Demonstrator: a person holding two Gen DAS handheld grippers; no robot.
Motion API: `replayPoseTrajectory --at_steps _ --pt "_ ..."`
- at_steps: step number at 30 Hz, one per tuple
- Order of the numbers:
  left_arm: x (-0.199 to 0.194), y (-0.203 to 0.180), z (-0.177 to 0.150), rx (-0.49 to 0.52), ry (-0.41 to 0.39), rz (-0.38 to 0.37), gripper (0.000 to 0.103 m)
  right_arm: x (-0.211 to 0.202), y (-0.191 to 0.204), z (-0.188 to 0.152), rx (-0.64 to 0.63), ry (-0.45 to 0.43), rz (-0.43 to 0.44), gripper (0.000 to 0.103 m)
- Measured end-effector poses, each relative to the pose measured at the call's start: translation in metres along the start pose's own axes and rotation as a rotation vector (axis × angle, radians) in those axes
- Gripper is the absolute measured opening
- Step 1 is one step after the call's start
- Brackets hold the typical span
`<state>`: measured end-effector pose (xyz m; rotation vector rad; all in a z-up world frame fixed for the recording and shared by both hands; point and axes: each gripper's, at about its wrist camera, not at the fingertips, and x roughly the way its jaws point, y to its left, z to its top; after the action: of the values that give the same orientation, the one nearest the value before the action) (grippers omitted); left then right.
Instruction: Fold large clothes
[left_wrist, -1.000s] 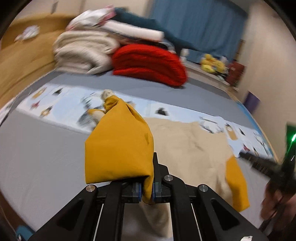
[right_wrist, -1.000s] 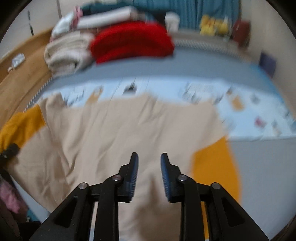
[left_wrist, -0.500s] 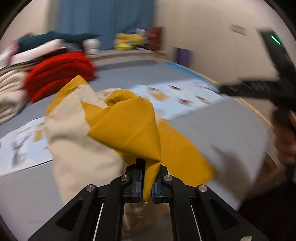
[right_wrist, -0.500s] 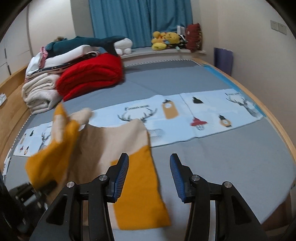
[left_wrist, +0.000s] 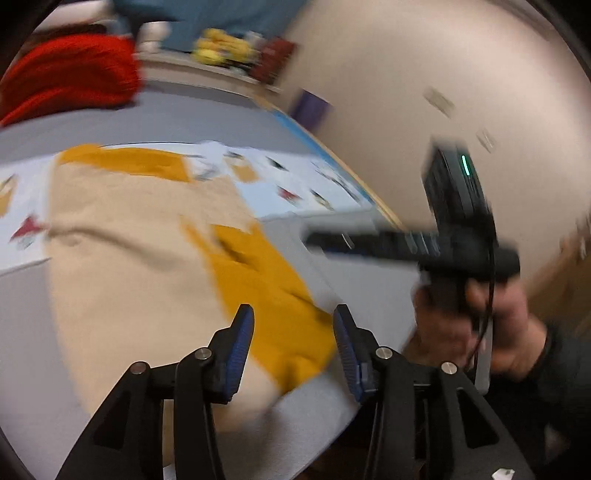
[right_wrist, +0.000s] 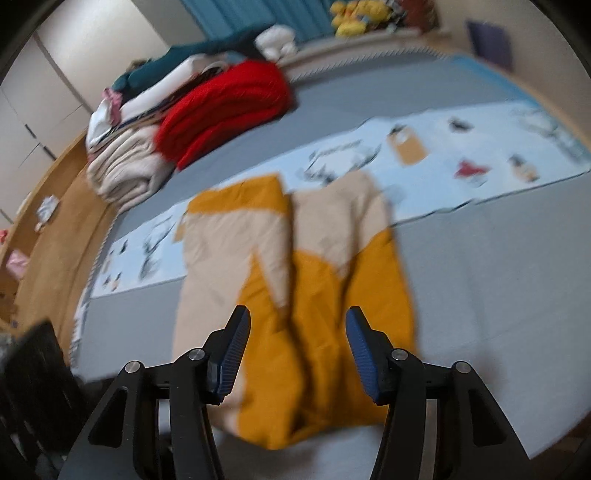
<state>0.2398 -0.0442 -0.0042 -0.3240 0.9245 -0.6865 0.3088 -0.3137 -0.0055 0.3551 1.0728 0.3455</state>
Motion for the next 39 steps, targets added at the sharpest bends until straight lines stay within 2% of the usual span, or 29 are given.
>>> replayPoseTrajectory --at_steps 4,6,9,11,12,13,15,18,20,21,22,23,24,28,31,34,35,36,37,39 --pt "-0.024 0.048 0.000 -0.171 -0.026 0.168 0.041 0.036 0.020 -0.008 -0.022 0.110 0.031 0.055" --pt "-0.031 0.064 -0.003 -0.238 -0.023 0.211 0.041 0.055 0.027 -0.015 -0.050 0.176 -0.010 0.055" --pt "-0.040 0.088 -0.013 -0.312 0.000 0.314 0.041 0.085 0.036 -0.027 -0.097 0.263 -0.126 0.055" --pt "-0.043 0.096 -0.017 -0.333 0.009 0.355 0.041 0.093 0.038 -0.031 -0.117 0.276 -0.174 0.046" --pt "-0.044 0.100 -0.019 -0.352 0.018 0.373 0.041 0.093 0.035 -0.032 -0.119 0.274 -0.190 0.027" --pt "-0.045 0.104 -0.018 -0.368 0.022 0.378 0.041 0.092 0.033 -0.032 -0.113 0.268 -0.203 0.016" --pt "-0.044 0.109 -0.018 -0.405 0.027 0.374 0.041 0.085 0.026 -0.029 -0.069 0.252 -0.169 0.007" --pt "-0.037 0.117 -0.020 -0.456 0.028 0.351 0.041 0.062 0.030 -0.023 -0.087 0.175 -0.127 0.004" --pt "-0.029 0.120 -0.018 -0.470 0.032 0.332 0.041 0.027 0.030 -0.012 -0.058 0.033 -0.106 0.004" --pt "-0.024 0.117 -0.017 -0.466 0.035 0.321 0.041 -0.002 0.026 -0.007 -0.029 -0.082 -0.097 0.004" --pt "-0.022 0.114 -0.016 -0.459 0.038 0.316 0.041 -0.016 0.024 -0.006 -0.025 -0.134 -0.105 0.004" --pt "-0.017 0.109 -0.015 -0.440 0.043 0.308 0.041 -0.033 0.016 -0.005 -0.023 -0.192 -0.151 0.004" --pt "-0.012 0.104 -0.013 -0.417 0.051 0.299 0.041 -0.040 0.007 -0.005 -0.011 -0.206 -0.197 0.004" --pt "0.007 0.087 -0.009 -0.357 0.085 0.244 0.044 -0.030 -0.041 -0.006 0.071 -0.093 -0.356 0.004" --pt "0.022 0.075 -0.010 -0.314 0.128 0.201 0.044 -0.011 -0.060 -0.010 0.084 0.003 -0.358 0.004" --pt "0.032 0.067 -0.013 -0.275 0.170 0.190 0.044 0.006 -0.067 -0.015 0.093 0.063 -0.305 0.004" --pt "0.038 0.065 -0.016 -0.246 0.199 0.213 0.045 0.010 -0.070 -0.015 0.089 0.068 -0.299 0.004" --pt "0.047 0.065 -0.021 -0.206 0.243 0.260 0.052 0.013 -0.072 -0.015 0.083 0.074 -0.301 0.005" --pt "0.055 0.065 -0.026 -0.180 0.288 0.307 0.054 0.019 -0.073 -0.017 0.076 0.090 -0.312 0.005" --pt "0.068 0.071 -0.039 -0.146 0.375 0.404 0.055 0.037 -0.077 -0.022 0.062 0.164 -0.327 0.005"
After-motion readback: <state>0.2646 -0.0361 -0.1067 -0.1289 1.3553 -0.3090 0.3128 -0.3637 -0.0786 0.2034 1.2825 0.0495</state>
